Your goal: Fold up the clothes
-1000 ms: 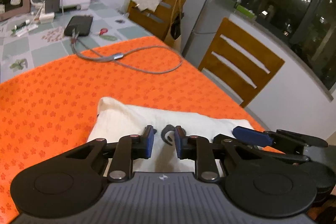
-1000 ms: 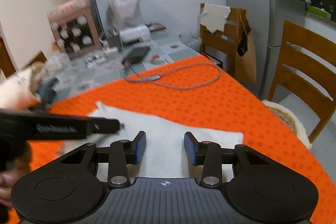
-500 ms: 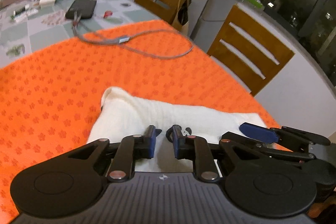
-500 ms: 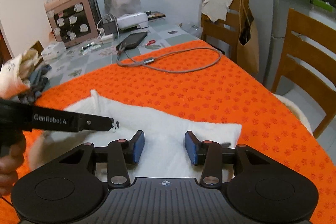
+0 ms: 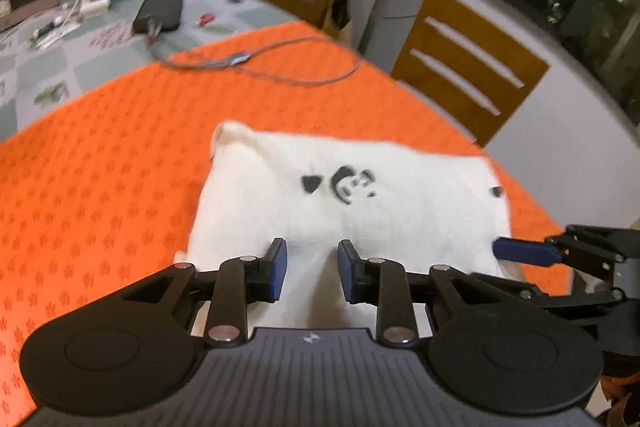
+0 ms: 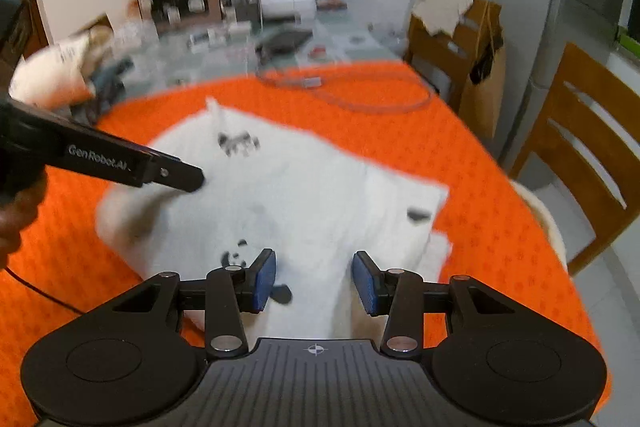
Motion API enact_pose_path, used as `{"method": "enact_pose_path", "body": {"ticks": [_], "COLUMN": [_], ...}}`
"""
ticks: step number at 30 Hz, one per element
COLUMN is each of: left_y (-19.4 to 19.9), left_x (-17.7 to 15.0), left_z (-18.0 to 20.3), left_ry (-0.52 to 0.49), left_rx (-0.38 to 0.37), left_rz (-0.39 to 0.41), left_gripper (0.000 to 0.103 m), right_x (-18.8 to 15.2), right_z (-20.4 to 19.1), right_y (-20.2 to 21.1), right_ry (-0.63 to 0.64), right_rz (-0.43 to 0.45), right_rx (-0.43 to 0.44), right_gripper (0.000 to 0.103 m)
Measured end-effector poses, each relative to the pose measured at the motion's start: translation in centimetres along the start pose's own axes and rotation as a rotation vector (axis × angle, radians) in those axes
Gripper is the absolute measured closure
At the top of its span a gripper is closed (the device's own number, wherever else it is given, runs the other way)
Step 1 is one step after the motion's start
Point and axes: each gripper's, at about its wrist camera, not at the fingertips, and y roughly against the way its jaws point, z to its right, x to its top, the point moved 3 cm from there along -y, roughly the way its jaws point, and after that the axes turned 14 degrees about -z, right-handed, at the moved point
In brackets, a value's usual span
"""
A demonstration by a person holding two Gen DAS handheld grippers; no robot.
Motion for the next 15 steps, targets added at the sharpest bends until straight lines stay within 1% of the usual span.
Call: {"method": "enact_pose_path", "body": {"ticks": [2, 4, 5, 6, 7, 8, 9, 10, 11, 12, 14, 15], "left_y": [-0.2, 0.5, 1.0, 1.5, 2.1, 2.6, 2.9, 3.1, 3.2, 3.1, 2.7, 2.3], "left_x": [-0.2, -0.1, -0.1, -0.2, -0.2, -0.3, -0.5, -0.6, -0.8, -1.1, -1.5, -1.7], "left_z": [-0.2, -0.4, -0.6, -0.9, -1.2, -1.5, -2.0, -2.7, -3.3, -4.2, -5.9, -6.7], "left_ry": [0.017, 0.036, 0.043, 0.05, 0.058, 0.064, 0.07, 0.084, 0.098, 0.124, 0.184, 0.223], "left_rx": [-0.009, -0.013, -0.01, -0.007, -0.004, 0.0, 0.008, 0.014, 0.019, 0.019, 0.007, -0.016], "left_rz": [0.005, 0.025, 0.039, 0.054, 0.069, 0.082, 0.087, 0.082, 0.075, 0.062, 0.028, 0.007], "left_gripper": [0.07, 0.064, 0.055, 0.043, 0.039, 0.034, 0.033, 0.031, 0.026, 0.024, 0.024, 0.023], "right_x": [-0.3, -0.2, -0.1, 0.0, 0.0, 0.0, -0.1, -0.2, -0.4, -0.5, -1.0, -1.2], "right_z": [0.3, 0.6, 0.7, 1.0, 1.4, 2.0, 2.7, 3.5, 4.4, 5.3, 7.3, 8.0], "right_y": [-0.9, -0.5, 0.0, 0.5, 1.2, 1.8, 2.3, 2.8, 3.0, 2.9, 2.3, 1.8], "right_ry": [-0.024, -0.05, -0.059, -0.07, -0.088, -0.116, -0.148, -0.184, -0.226, -0.266, -0.36, -0.404], "right_rz": [-0.022, -0.013, -0.006, 0.004, 0.016, 0.027, 0.036, 0.042, 0.04, 0.035, 0.016, 0.001], "right_rx": [0.007, 0.025, 0.031, 0.039, 0.049, 0.061, 0.073, 0.089, 0.112, 0.136, 0.196, 0.233], "right_gripper": [0.057, 0.056, 0.054, 0.048, 0.045, 0.036, 0.027, 0.021, 0.009, 0.001, 0.001, 0.0]}}
